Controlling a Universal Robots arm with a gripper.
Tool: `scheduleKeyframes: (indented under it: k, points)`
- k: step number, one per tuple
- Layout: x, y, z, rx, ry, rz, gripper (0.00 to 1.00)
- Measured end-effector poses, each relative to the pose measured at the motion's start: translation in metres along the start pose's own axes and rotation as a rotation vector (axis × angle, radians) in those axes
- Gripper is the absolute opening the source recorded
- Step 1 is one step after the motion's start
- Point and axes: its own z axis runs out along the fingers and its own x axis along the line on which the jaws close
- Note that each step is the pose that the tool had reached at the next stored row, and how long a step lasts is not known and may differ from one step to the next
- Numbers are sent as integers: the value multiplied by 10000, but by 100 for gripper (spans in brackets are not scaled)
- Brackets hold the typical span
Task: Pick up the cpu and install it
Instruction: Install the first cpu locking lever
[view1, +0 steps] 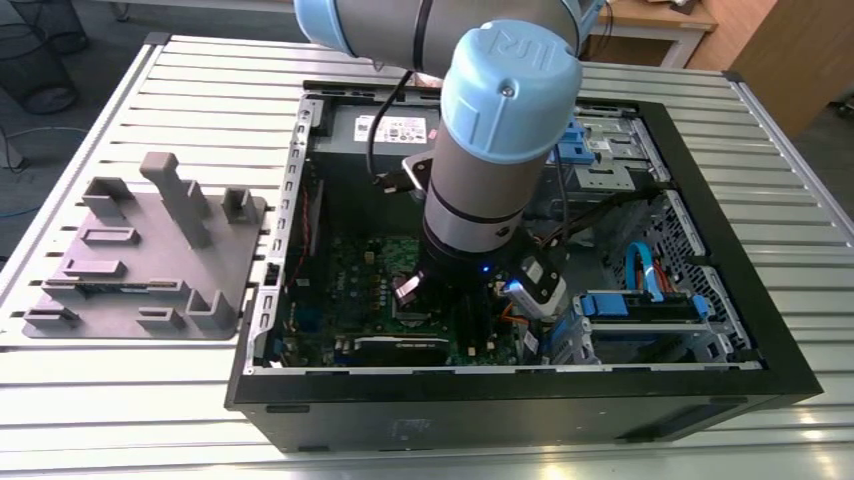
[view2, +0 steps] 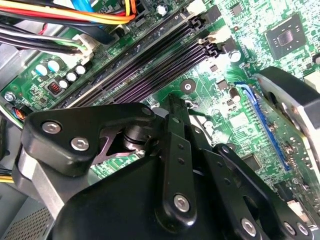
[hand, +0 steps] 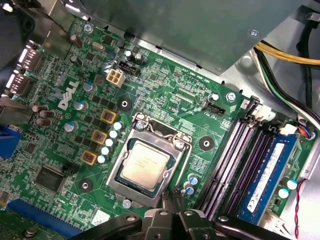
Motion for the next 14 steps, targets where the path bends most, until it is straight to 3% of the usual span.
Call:
scheduleKeyframes:
  k: [14]
  points:
    - [-9,-3,-3,-4,-2,1,11]
